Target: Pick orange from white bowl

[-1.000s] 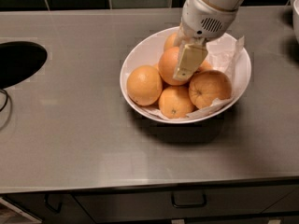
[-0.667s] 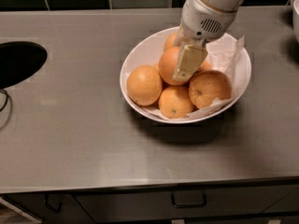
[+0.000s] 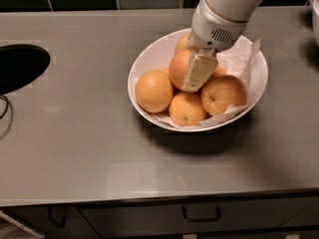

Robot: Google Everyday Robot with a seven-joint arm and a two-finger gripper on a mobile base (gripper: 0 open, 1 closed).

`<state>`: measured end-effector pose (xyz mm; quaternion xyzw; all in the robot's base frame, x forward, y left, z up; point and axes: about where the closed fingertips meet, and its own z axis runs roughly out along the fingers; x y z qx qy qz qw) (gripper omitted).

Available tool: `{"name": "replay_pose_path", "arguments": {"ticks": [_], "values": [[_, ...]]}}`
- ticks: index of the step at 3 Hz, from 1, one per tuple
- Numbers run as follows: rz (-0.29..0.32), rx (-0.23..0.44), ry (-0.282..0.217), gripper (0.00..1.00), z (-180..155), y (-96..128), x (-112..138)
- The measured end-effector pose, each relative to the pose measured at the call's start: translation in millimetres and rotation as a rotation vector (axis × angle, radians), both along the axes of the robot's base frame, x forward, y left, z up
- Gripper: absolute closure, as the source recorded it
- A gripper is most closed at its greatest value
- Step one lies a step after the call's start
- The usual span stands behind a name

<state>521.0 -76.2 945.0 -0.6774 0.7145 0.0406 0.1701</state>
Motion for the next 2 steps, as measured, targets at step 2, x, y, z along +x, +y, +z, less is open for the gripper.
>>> {"name": "replay_pose_path", "arguments": {"ticks": [2], "values": [[0.008,0.009,0.012,0.44,-8.8,-0.5,2.7]]}}
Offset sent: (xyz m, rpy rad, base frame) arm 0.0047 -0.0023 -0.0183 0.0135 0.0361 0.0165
